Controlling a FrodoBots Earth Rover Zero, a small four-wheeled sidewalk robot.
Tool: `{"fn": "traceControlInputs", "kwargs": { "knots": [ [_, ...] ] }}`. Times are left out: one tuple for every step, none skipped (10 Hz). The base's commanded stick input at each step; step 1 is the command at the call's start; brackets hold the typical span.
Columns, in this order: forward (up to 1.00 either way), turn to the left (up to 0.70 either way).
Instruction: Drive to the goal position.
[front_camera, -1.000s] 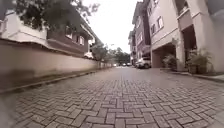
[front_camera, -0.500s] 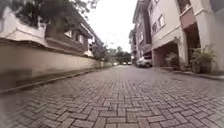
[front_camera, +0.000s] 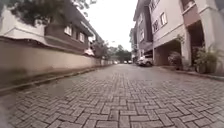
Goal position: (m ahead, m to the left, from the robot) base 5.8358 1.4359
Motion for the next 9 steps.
{"fn": "traceControlInputs", "kwargs": {
  "knots": [
    [0.50,0.00],
    [0.50,0.00],
    [0.50,0.00],
    [0.50,0.00],
    [0.50,0.00],
    [0.50,0.00],
    [0.50,0.00],
    [0.50,0.00],
    [0.50,0.00]
  ]
}}
